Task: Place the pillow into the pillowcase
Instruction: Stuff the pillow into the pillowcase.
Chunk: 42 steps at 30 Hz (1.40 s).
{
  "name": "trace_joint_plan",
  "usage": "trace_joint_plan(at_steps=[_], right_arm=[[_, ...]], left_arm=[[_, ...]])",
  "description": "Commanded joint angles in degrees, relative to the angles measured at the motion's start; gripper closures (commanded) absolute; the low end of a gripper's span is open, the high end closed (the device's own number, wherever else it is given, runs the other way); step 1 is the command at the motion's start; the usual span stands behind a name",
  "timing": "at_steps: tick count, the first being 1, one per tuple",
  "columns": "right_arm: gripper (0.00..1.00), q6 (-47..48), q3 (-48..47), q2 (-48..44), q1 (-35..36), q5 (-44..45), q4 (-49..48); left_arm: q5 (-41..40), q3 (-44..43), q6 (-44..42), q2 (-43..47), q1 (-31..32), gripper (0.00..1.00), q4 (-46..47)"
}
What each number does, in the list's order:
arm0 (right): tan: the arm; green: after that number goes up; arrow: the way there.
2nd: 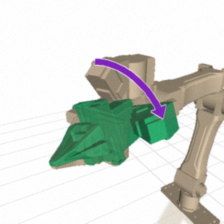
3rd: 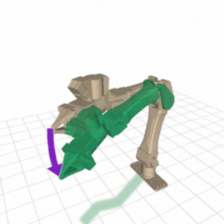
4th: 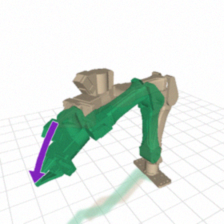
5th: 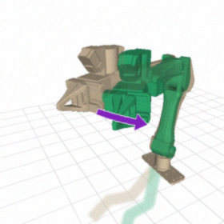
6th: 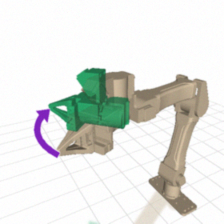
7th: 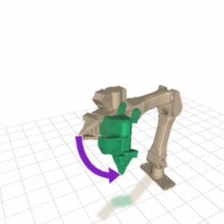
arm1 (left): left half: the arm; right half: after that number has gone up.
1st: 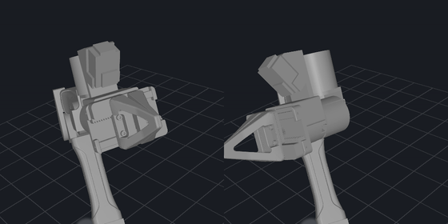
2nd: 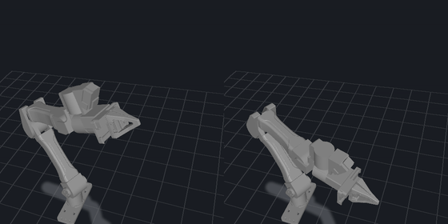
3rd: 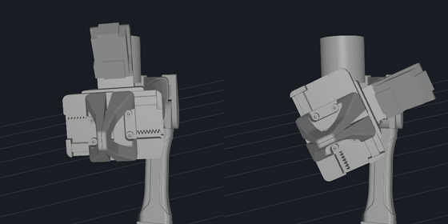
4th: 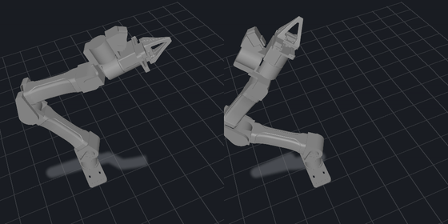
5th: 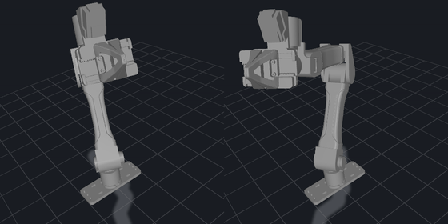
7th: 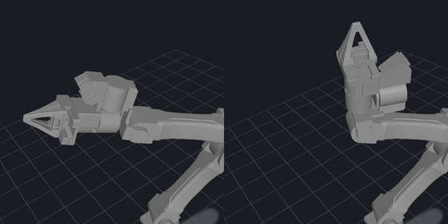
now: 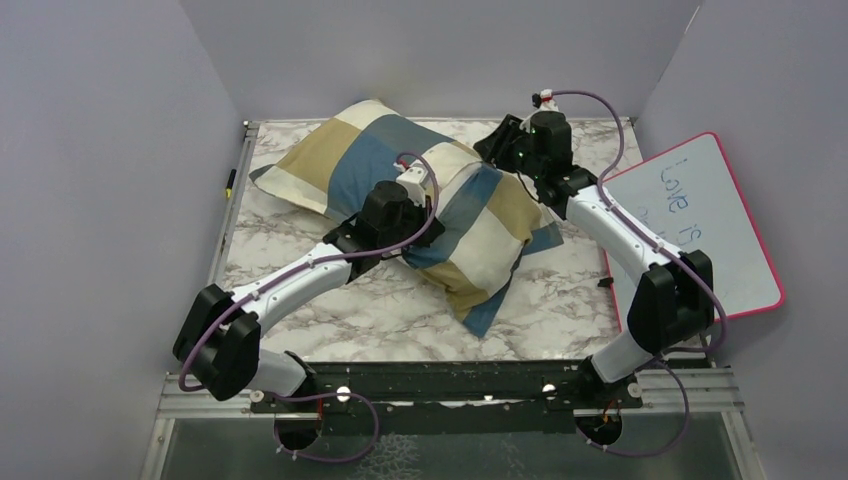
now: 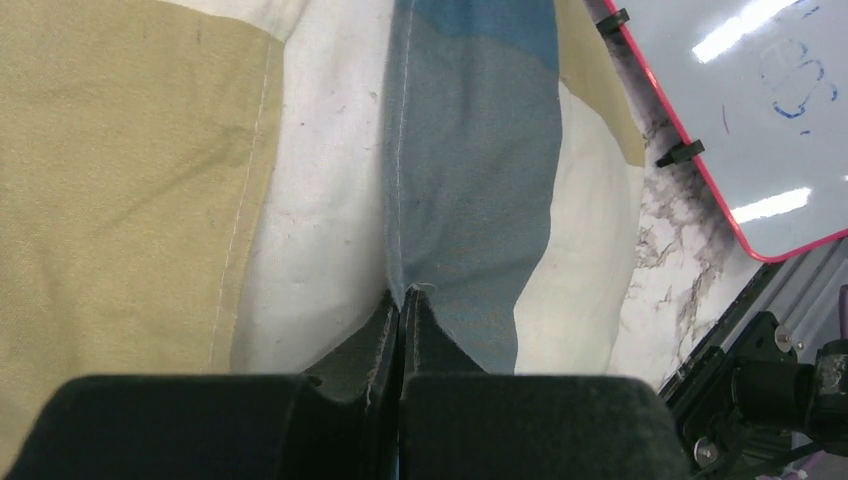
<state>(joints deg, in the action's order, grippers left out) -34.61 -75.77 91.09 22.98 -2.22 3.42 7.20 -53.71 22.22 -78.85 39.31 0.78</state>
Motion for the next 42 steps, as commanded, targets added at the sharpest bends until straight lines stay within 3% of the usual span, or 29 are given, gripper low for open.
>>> trace_joint_plan(at_steps=[1,5,7,9,15,20,25,30,33,42], right_arm=[[0.52,-2.79,2.30,-1.14,-0.39,-3.19,-7.11],[0.51,-0.54,1.81,-3.35,-0.40,1.26,0.48],[0.51,2.38,1.88,-4.15,-0.46,1.90,2.74],[0.51,5.23,1.89,-4.26,-0.43,0.34,4.07],[0.53,8.40,2.07,-2.78,-0.47,-6.29,8.88],[0.53,16.28,-0.38,0.04,-0.44,-12.57,8.30],[0.53,38.56,-11.29,3.06,-0.52,-29.35,13.84],[0.51,59.69,-14.21,4.86,-0.57,-51.09,19.43],[0.48,65.68,-16.52,7.16,-0.57,-59.88,22.84],[0.37,77.45,-41.24,27.69,-0.48,-74.99,49.97]], left_arm=[[-1.41,0.89,0.80,2.13,-1.49,1.00,-1.30],[-1.43,-1.47,-0.61,2.92,-2.27,1.00,-4.21],[-5.65,-3.68,-2.72,4.15,-2.73,1.00,-7.64],[-10.15,0.12,-2.91,5.36,-3.86,1.00,-5.10],[-6.60,6.64,-0.54,7.32,-6.26,1.00,-4.72],[7.71,6.21,-2.48,11.15,-6.35,1.00,3.78],[12.17,0.61,-2.94,11.50,-7.05,1.00,5.49],[11.63,-2.81,-4.42,9.96,-9.25,1.00,0.98],[11.45,-2.72,-6.15,9.77,-10.75,1.00,-2.21],[6.69,-2.94,-14.45,12.76,-13.21,1.00,-12.68]])
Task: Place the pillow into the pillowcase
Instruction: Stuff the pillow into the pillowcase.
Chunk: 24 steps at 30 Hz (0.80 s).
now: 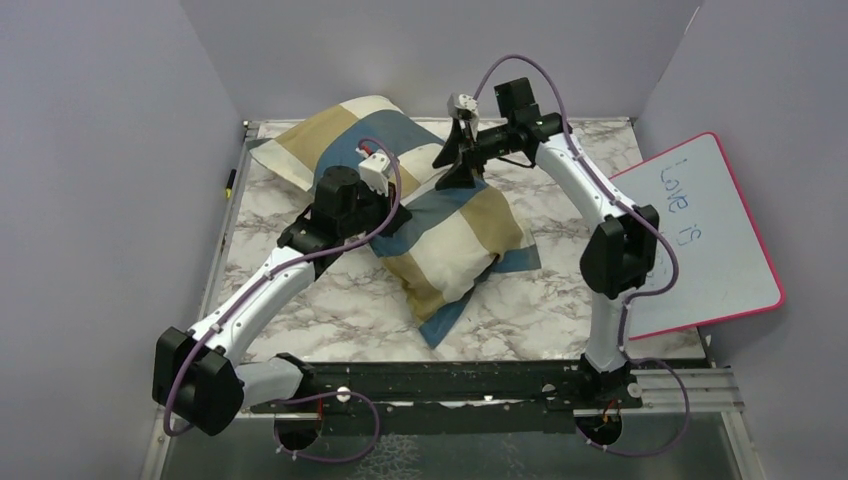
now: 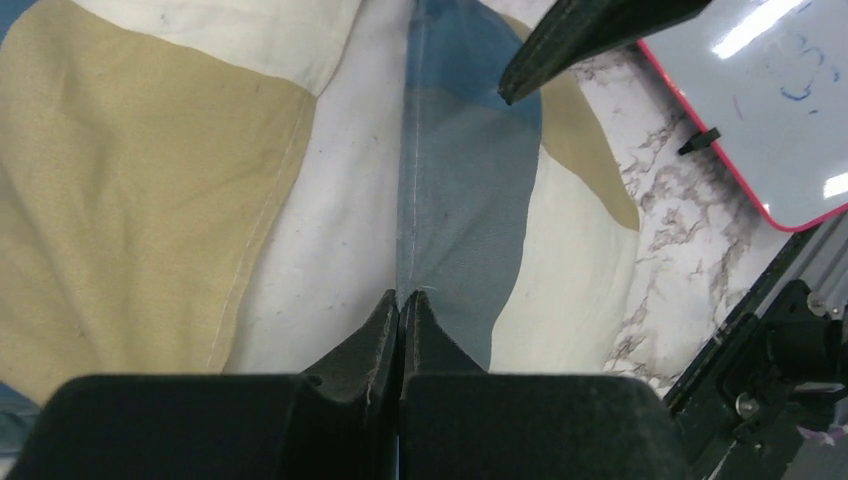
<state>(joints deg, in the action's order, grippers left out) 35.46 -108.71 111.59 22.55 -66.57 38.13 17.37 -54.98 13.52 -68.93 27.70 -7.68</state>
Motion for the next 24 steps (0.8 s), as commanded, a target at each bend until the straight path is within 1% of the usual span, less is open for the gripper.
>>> trace_joint_plan(at_steps=[1,4,8,11,14,18,19,21,22,23,24], right_arm=[[0.37,8.04,-11.01,9.33,0.02,-11.54,18.02],[0.37,12.37,-15.33,14.33,0.53,-14.47,26.68],[0.42,8.03,-13.10,15.49,2.17,-11.83,24.49],[0.43,8.70,-10.84,14.67,2.33,-13.96,25.20],[0.45,8.07,-8.00,13.39,2.33,-15.32,24.88],[0.55,15.53,-5.83,12.57,2.37,-18.23,31.18],[0.61,16.55,-5.73,12.47,2.33,-18.51,32.16],[0.81,18.69,-6.36,12.42,2.35,-19.01,34.18],[0.94,18.17,-7.11,12.15,2.22,-18.62,34.00],[0.99,14.40,-7.34,11.62,1.86,-17.80,31.40],[1.00,8.25,-6.60,10.54,1.26,-17.23,26.71]], left_arm=[[-4.20,-1.44,-6.55,3.06,-1.93,1.00,-5.10],[-5.79,-0.55,-8.70,3.82,-2.96,1.00,-6.10],[-9.63,-0.34,-9.88,4.21,-5.34,1.00,-5.80],[-13.51,-2.15,-10.77,3.02,-7.28,1.00,-6.78],[-15.73,-3.88,-11.27,0.94,-9.24,1.00,-6.99],[-16.92,-5.09,-10.20,-1.73,-11.40,1.00,-5.34],[-16.86,-5.32,-9.92,-2.28,-11.67,1.00,-4.85],[-16.69,-5.87,-9.44,-3.39,-12.07,1.00,-4.40],[-16.83,-5.92,-9.25,-3.89,-12.25,1.00,-4.24],[-16.91,-5.88,-9.13,-4.38,-12.46,1.00,-4.12],[-18.15,-5.70,-9.02,-4.86,-12.76,1.00,-4.07]])
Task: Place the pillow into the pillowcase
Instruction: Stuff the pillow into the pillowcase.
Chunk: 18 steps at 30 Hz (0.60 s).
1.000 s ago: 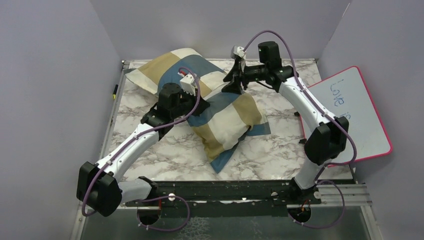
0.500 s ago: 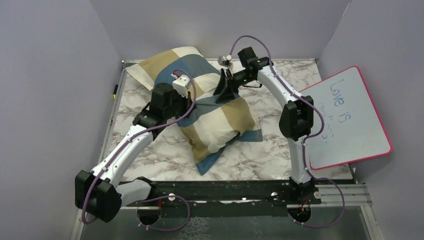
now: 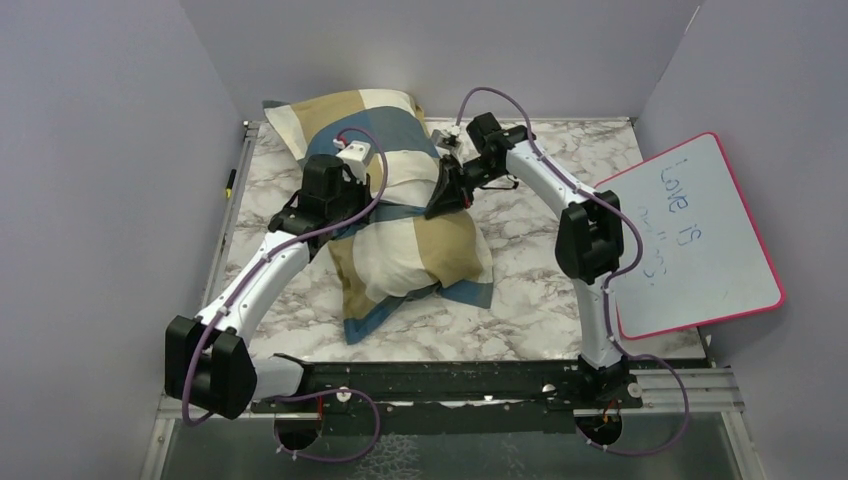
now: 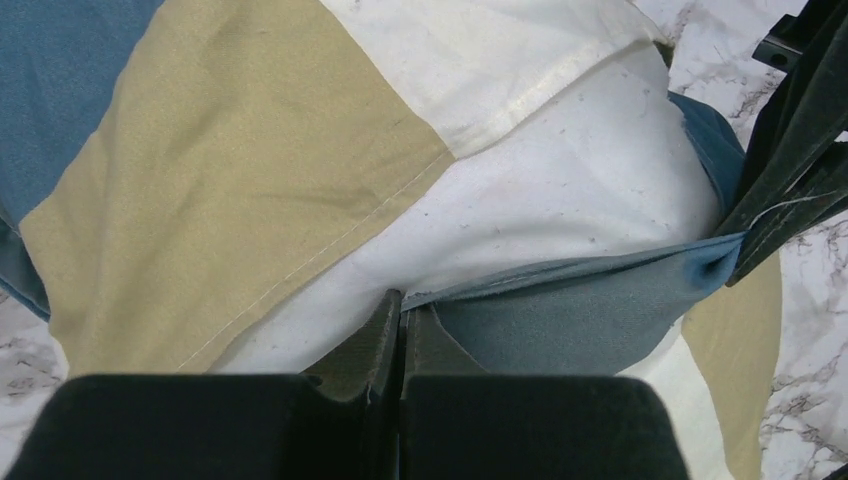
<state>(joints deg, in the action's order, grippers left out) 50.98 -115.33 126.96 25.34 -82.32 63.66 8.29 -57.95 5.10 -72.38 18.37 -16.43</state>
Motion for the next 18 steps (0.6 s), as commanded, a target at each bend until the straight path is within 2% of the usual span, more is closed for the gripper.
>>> trace_joint_plan(at_steps=[1,2,3,4,6,7,8,10,13,15,17,18], right_arm=[[1.00,-17.37,2.26,-6.95,-2.30,0.21,-7.69],[1.00,-29.55,6.54,-9.92,-2.74,5.11,-20.88],[1.00,-40.46,12.19,-14.35,-2.64,15.38,-34.06],[1.00,-46.77,17.76,-18.58,-2.43,23.54,-45.98],[1.00,-55.68,29.48,-25.31,-2.40,30.88,-69.14],[1.00,-58.26,32.67,-26.78,-2.29,33.03,-76.53],[1.00,-60.33,33.77,-27.02,-2.27,34.73,-80.36],[1.00,-62.04,32.91,-26.12,-2.31,37.85,-80.55],[1.00,-65.77,35.57,-25.56,-2.27,42.15,-86.48],[0.99,-66.02,34.86,-24.13,-2.32,41.83,-86.42],[0.89,-66.85,34.22,-23.09,-2.32,42.38,-85.87],[0.80,-67.71,34.17,-23.04,-2.32,46.12,-85.22]], left_arm=[[-10.14,-2.62,-0.19,-2.06,-3.80,1.00,4.42],[-10.52,-2.56,0.01,-2.68,-4.26,1.00,4.05],[-10.39,-2.29,0.12,-3.18,-4.69,1.00,3.84],[-10.26,-1.93,0.22,-3.54,-5.13,1.00,3.98],[-10.06,-1.15,0.65,-4.34,-5.63,1.00,4.69],[-9.83,-1.08,1.02,-4.79,-5.89,1.00,4.90],[-9.53,-1.27,1.31,-5.26,-6.06,1.00,4.84],[-8.62,-1.60,1.72,-6.16,-6.45,1.00,4.76],[-8.76,-1.81,1.56,-6.91,-7.17,1.00,4.77],[-8.37,-1.88,1.65,-7.19,-8.05,1.00,4.67],[-6.42,-2.13,1.70,-7.42,-8.70,1.00,4.70],[-5.92,-2.35,1.66,-7.58,-8.88,1.00,4.77]])
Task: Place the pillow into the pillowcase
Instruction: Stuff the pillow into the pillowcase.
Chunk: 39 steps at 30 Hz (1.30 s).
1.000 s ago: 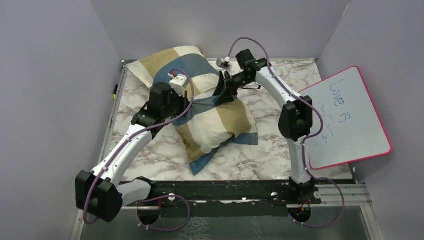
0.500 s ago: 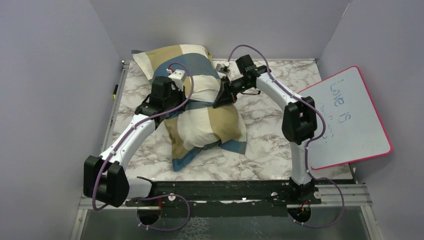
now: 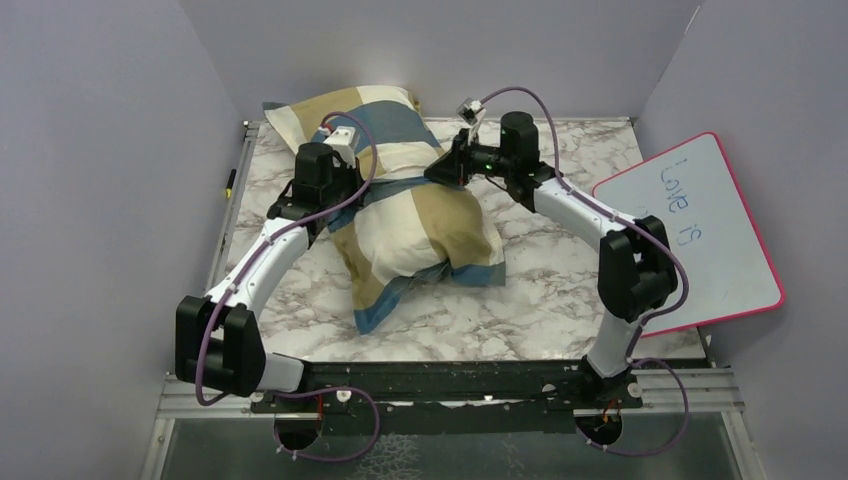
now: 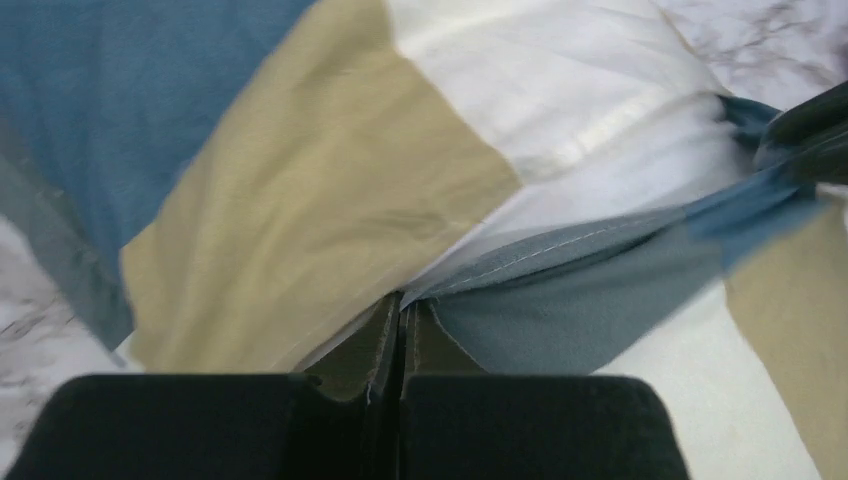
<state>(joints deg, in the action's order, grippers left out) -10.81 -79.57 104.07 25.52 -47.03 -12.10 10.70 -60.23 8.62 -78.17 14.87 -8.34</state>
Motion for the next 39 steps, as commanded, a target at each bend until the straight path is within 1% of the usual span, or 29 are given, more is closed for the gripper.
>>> trace_joint_plan(at_steps=[1,2,3,4,6,8,11,13,14,16,18,20,23,26,27,28,29,30,31,32,34,36,39], right_arm=[[0.70,-6.19,-1.67,-0.35,-2.49,12.93,-8.04],[0.60,-6.20,-2.08,-0.69,-2.35,17.43,-5.73],[0.53,-5.66,-2.61,-1.10,-2.29,20.57,-2.74],[0.50,-4.73,-2.61,-1.72,-2.23,22.72,-0.57],[0.48,-2.50,-0.93,-3.58,-2.25,24.96,1.58],[0.47,2.42,1.12,-5.39,-2.31,21.61,3.83],[0.47,12.46,4.47,-6.91,-2.27,10.68,6.05],[0.48,18.98,6.75,-6.67,-2.23,4.26,6.39],[0.49,20.59,7.09,-6.25,-2.27,2.16,6.50],[0.50,23.18,6.32,-5.02,-2.29,-1.02,7.49],[0.52,24.08,4.69,-3.31,-2.30,-3.47,8.16],[0.52,25.09,2.57,-1.32,-2.27,-6.72,9.74],[0.51,26.73,-0.15,1.22,-2.30,-9.80,14.02],[0.51,26.55,0.25,2.21,-2.23,-11.14,13.84],[0.52,25.33,0.55,2.40,-2.25,-10.19,12.83],[0.58,24.02,0.63,2.57,-2.25,-8.75,10.78],[0.67,22.59,0.58,2.85,-2.29,-6.94,9.48],[0.82,20.88,0.37,3.03,-2.30,-4.83,8.30],[0.94,19.09,0.23,2.95,-2.30,-2.60,6.84],[0.99,17.24,0.20,2.65,-2.30,-0.23,6.06],[1.00,12.97,0.55,1.13,-2.25,6.35,3.49],[1.00,8.19,1.46,-0.71,-2.25,11.99,1.75],[1.00,5.01,2.31,-2.82,-2.29,17.89,0.89]], left_arm=[[-8.14,-0.32,-1.79,-1.85,-5.49,1.00,-3.39],[-8.15,-0.66,-1.52,-1.89,-5.65,1.00,-3.36],[-7.90,-0.93,-1.30,-1.98,-5.70,1.00,-3.23],[-7.48,-1.21,-0.97,-2.03,-5.81,1.00,-3.06],[-6.05,-1.93,-0.43,-2.39,-5.88,0.98,-2.64],[-4.21,-3.05,0.17,-3.02,-5.90,0.95,-2.37],[-2.52,-5.44,0.88,-4.28,-5.99,0.93,-1.45],[-3.55,-8.43,1.09,-6.19,-6.29,0.89,-1.92],[-4.15,-9.97,1.10,-6.99,-6.55,0.89,-2.27],[-4.39,-12.17,1.20,-8.61,-6.97,0.89,-2.76],[-3.64,-13.18,1.63,-9.40,-7.23,0.96,-3.31],[-2.64,-12.30,2.26,-9.25,-7.31,1.00,-2.90],[-1.84,-10.55,2.57,-8.34,-7.37,1.00,-2.08],[-3.11,-10.07,1.82,-7.31,-7.33,1.00,-2.85],[-2.83,-10.27,1.60,-6.92,-7.36,1.00,-3.21],[-2.04,-10.53,1.68,-6.34,-7.40,1.00,-3.62],[-0.90,-10.79,2.04,-5.64,-7.40,1.00,-3.94],[0.87,-10.94,2.63,-4.72,-7.33,1.00,-4.04],[2.73,-10.92,3.16,-3.52,-7.39,1.00,-3.99],[4.90,-10.76,3.51,-2.38,-7.40,1.00,-3.96],[7.36,-10.55,4.29,0.01,-7.31,1.00,-4.74],[7.24,-10.25,5.29,2.98,-7.40,1.00,-6.38],[7.32,-7.97,6.80,7.96,-7.26,1.00,-6.78]])
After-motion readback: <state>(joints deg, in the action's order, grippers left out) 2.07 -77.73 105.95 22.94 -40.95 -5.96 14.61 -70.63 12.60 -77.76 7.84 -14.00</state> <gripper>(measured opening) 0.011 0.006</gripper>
